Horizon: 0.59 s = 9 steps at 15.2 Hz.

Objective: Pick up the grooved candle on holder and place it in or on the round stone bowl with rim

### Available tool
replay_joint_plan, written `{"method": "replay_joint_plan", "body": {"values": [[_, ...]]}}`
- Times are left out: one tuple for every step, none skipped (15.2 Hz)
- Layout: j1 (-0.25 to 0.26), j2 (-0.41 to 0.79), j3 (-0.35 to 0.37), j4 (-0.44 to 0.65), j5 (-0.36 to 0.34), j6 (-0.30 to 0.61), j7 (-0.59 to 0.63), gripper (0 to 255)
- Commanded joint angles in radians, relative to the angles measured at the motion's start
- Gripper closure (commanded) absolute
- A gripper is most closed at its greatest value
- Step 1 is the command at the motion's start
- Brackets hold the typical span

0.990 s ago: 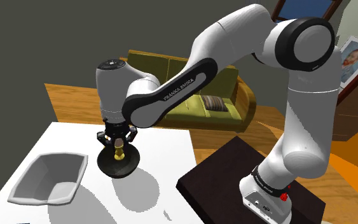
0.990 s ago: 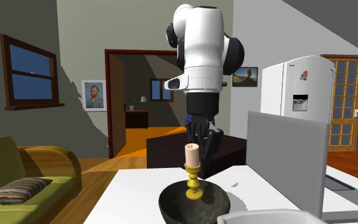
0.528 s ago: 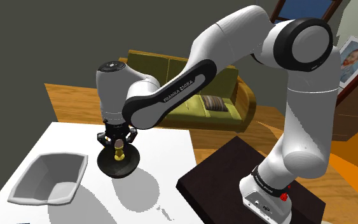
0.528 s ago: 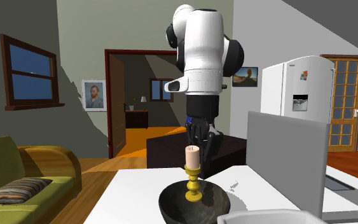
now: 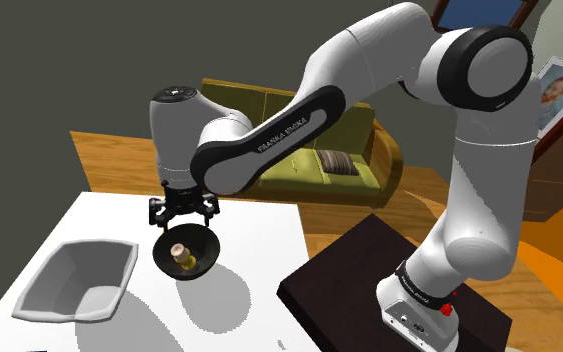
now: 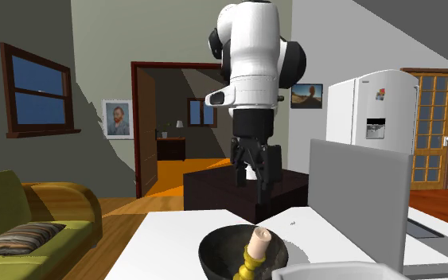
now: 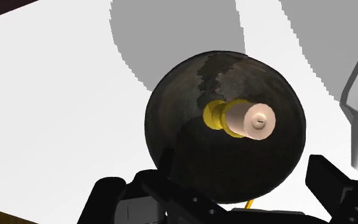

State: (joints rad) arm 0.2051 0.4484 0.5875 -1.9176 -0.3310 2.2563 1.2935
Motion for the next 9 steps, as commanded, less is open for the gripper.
{"method": "replay_joint_plan", "body": {"values": [[-0.011, -0.036, 0.017, 0.011, 0.028, -0.042, -0.016, 0], [-0.016, -0.051, 0.024, 0.019, 0.04, -0.062, -0.023, 0], [-0.016, -0.051, 0.024, 0.019, 0.04, -0.062, -0.023, 0], [-0.016, -0.051, 0.024, 0.019, 0.04, -0.062, -0.023, 0], [-0.016, -0.051, 0.024, 0.019, 0.04, -0.062, -0.023, 0], [-0.016, -0.051, 0.024, 0.019, 0.04, -0.062, -0.023, 0], [-0.016, -0.051, 0.024, 0.019, 0.04, -0.062, -0.023, 0], [-0.016, -0.051, 0.024, 0.019, 0.04, -0.062, -0.023, 0], [-0.016, -0.051, 0.024, 0.019, 0.04, -0.062, -0.023, 0]]}}
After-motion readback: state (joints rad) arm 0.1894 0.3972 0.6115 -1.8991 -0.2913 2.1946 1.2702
